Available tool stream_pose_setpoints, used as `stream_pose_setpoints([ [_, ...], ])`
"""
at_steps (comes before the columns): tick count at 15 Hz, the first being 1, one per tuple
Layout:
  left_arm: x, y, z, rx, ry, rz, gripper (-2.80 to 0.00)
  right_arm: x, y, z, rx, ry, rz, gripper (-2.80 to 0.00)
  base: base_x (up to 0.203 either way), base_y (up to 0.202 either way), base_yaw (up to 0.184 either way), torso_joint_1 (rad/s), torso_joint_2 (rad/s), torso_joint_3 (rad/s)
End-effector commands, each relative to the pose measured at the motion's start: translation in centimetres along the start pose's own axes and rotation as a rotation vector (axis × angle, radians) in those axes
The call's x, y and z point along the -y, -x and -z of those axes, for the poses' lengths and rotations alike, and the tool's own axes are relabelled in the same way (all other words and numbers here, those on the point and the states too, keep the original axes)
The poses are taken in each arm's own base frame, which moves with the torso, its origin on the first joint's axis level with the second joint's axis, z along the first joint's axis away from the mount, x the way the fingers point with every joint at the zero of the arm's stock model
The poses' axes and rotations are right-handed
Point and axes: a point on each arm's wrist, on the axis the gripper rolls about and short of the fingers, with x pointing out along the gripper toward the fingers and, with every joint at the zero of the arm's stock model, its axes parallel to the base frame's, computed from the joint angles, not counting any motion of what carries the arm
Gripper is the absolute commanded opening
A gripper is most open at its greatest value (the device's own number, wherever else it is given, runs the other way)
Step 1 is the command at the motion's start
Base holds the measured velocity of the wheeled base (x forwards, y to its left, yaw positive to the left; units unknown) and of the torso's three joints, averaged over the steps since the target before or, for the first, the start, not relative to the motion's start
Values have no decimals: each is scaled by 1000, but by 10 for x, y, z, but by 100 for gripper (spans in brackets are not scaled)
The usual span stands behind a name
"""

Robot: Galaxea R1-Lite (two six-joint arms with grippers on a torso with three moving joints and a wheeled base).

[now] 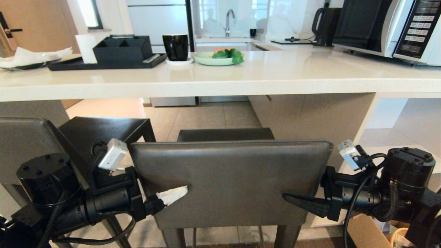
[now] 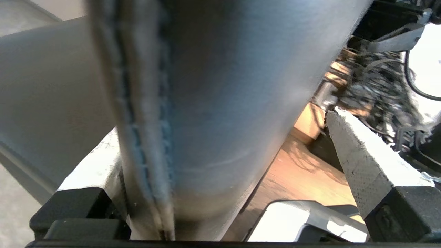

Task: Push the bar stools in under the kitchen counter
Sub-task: Pull the gray chair out from under the dining table

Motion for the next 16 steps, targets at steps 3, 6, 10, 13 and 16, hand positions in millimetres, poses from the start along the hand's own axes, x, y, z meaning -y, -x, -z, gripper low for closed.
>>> stream_pose_setpoints([
  [3, 1, 0, -2, 9, -8, 4, 0, -1, 0, 1, 1, 2, -6, 0, -196, 0, -1, 3, 0, 5],
  [6, 2, 1, 0, 5, -5, 4, 0, -3, 2, 2, 1, 3, -6, 0, -196, 0, -2, 1, 3, 6],
  [10, 6, 0, 1, 0, -5, 16, 0, -5, 4, 5, 2, 3, 5, 0, -194, 0, -2, 2, 1, 5],
  [13, 7, 1, 2, -4, -2, 17, 0, -7, 6, 7, -2, 0, 7, 0, -191, 0, -1, 2, 2, 3],
  [16, 7, 1, 2, -5, -1, 17, 0, -8, 7, 8, 4, 7, 11, 0, -194, 0, 1, 0, 0, 3],
])
